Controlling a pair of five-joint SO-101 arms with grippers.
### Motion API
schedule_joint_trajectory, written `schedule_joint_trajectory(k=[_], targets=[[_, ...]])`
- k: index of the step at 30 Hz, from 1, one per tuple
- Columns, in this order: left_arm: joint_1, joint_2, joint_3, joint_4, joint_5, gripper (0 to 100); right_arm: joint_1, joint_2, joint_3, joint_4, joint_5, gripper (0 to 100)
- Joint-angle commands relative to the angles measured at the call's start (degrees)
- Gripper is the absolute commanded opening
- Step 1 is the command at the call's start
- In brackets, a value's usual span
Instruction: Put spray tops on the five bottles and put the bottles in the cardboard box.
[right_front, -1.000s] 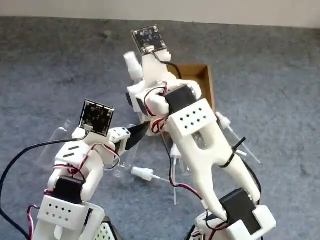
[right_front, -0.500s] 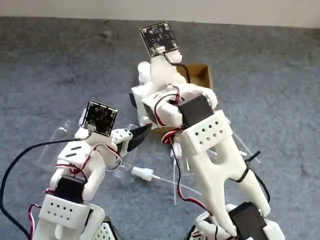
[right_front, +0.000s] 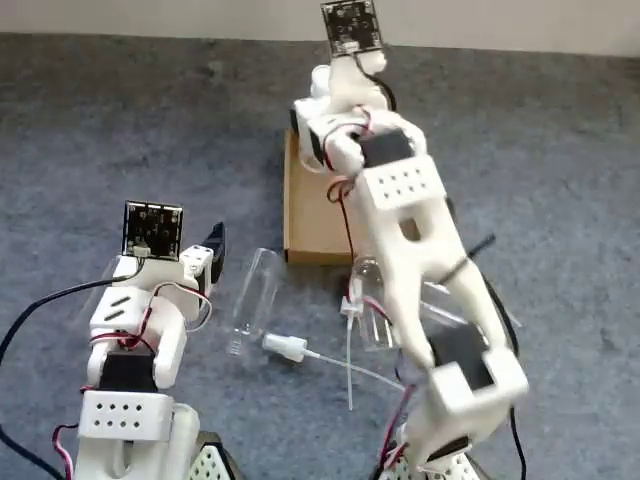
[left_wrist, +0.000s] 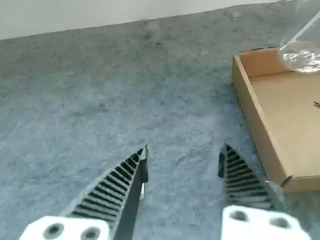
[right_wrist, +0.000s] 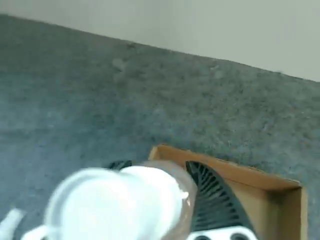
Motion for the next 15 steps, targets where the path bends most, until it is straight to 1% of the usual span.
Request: schedule_joint_trajectory(k=[1,7,12,15], targets=[[-0.57,-0.31,-0.04,-2.11,-0.35,16,1.01,7.16,-11.65,-1.71,0.26,0.3],[-0.57,-0.31,0.13,-2.11,-0.35,15,0.75,18.15,-20.35,-1.71,0.26,0.3],[-0.57,-0.31,0.22,-2.11,-0.35,15,0.75,21.49,-22.37,-1.63,0.09,0.3],[-0.57,-0.31,0.22,-2.11,-0.35,15,0.84,22.64,-22.37,-1.63,-3.69,0.3]])
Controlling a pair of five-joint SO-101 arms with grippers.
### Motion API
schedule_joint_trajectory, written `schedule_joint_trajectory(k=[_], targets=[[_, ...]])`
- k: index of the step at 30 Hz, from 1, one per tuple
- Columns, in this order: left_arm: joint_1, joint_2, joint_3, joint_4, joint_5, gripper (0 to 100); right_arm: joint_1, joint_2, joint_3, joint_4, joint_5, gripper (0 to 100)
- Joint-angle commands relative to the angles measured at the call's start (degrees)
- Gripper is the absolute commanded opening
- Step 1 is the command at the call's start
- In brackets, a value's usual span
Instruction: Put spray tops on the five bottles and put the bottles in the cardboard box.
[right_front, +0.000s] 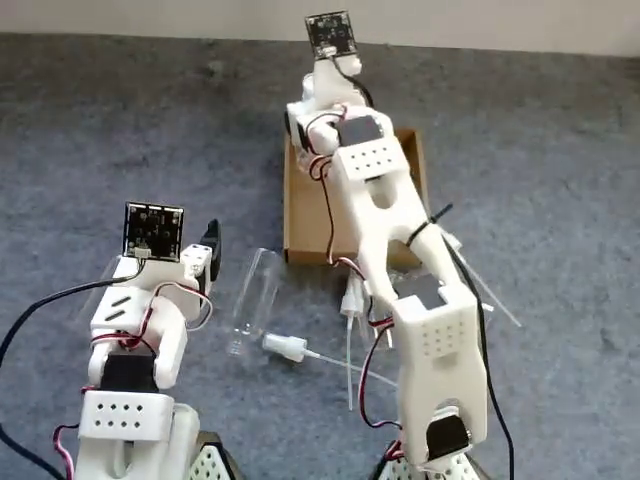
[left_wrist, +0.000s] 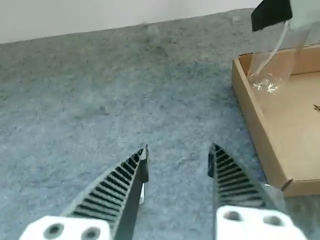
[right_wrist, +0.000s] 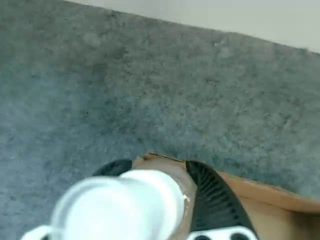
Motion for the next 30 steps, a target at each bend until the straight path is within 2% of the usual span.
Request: schedule_joint_trajectory(k=[1,11,15,22,30], targets=[[-0.57,-0.31,-0.13,-1.23,-0.35,15,0.57,-0.57,-4.09,-1.36,-3.60,0.3],[-0.57,-0.31,-0.13,-1.23,-0.35,15,0.57,3.12,-4.18,-1.54,-3.34,0.5],[-0.57,-0.31,-0.13,-1.23,-0.35,15,0.04,3.12,-4.18,-1.45,1.49,0.8],[-0.57,-0.31,-0.13,-1.23,-0.35,15,-0.84,3.03,-4.18,-1.19,1.67,12.0],[-0.57,-0.22,-0.13,-1.23,-0.35,15,-1.89,2.95,-4.26,1.01,1.76,13.2]])
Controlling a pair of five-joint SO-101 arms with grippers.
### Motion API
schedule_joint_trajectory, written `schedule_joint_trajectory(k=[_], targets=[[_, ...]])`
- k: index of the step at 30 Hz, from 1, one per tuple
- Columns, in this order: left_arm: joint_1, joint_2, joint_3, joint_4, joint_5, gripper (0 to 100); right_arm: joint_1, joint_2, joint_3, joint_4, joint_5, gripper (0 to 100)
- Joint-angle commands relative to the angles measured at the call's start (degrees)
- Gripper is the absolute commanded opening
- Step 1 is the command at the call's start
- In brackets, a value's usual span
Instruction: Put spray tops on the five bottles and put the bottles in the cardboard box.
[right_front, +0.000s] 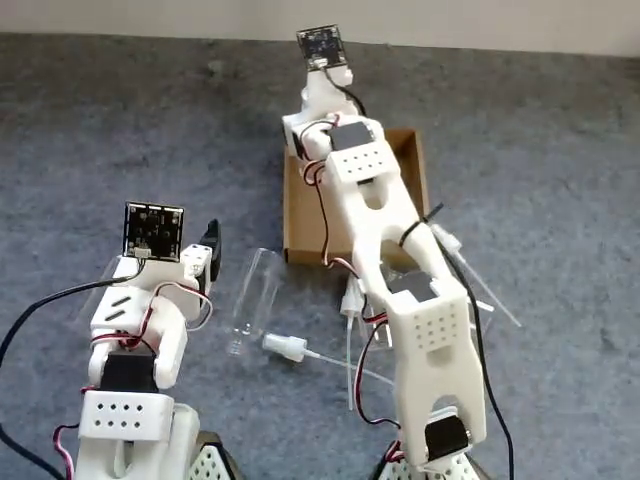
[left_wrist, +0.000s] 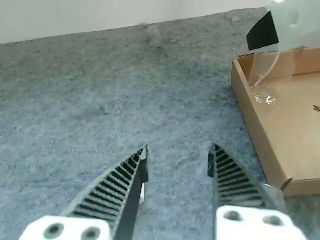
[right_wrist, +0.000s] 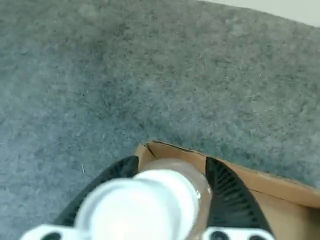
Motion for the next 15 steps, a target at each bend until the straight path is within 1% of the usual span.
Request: schedule_joint_trajectory(k=[1,5,15], targets=[[-0.57,-0.22,-0.13,-1.23,-0.26,15,-1.01,-1.10,-3.03,0.66,0.26,13.2],[-0.57,-0.22,-0.13,-1.23,-0.26,15,-0.92,-1.01,-3.03,0.66,0.26,14.2],[-0.57,-0.13,-0.13,-1.23,-0.35,15,-1.01,-1.10,-3.03,0.75,0.26,26.8]])
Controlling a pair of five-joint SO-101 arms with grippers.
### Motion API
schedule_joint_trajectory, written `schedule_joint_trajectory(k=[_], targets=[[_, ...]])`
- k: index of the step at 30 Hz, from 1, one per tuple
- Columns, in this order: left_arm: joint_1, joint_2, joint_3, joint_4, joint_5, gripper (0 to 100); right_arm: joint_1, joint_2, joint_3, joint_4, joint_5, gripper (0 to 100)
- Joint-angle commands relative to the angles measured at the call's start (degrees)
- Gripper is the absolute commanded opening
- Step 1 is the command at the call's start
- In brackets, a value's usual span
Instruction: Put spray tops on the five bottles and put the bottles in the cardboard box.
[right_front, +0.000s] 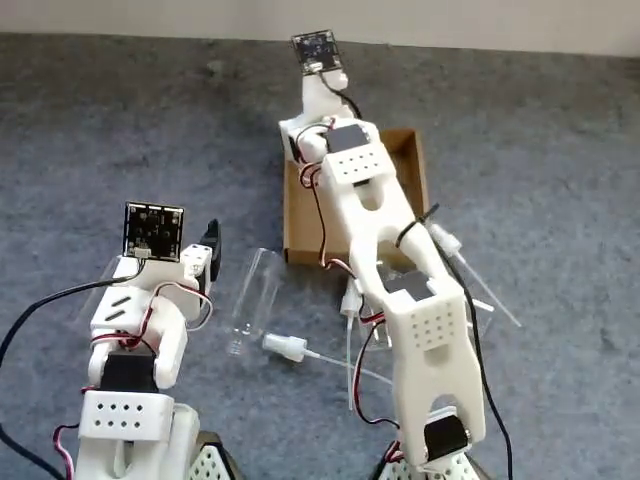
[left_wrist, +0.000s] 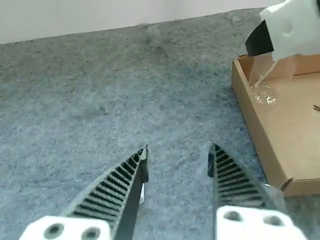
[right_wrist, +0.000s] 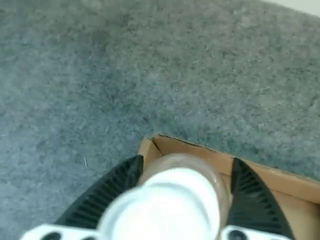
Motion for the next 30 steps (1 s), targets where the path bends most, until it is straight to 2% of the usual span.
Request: schedule_joint_trajectory(k=[1,7,18,26,30], targets=[[-0.57,-0.13,-0.13,-1.23,-0.35,15,-0.48,-1.19,-3.03,0.66,0.35,28.2],[-0.57,-0.13,-0.13,-1.23,-0.35,15,-1.10,-1.27,-3.91,2.33,0.53,33.5],[-0.57,-0.13,-0.04,-1.23,-0.35,15,-1.01,-0.84,-24.13,17.71,0.35,33.7],[-0.57,-0.04,-0.04,-1.23,-0.35,15,-0.92,-1.01,-41.89,38.55,0.35,33.3],[-0.57,-0.04,-0.04,-1.23,-0.35,15,-1.01,-0.92,-51.56,47.96,0.70,25.4]])
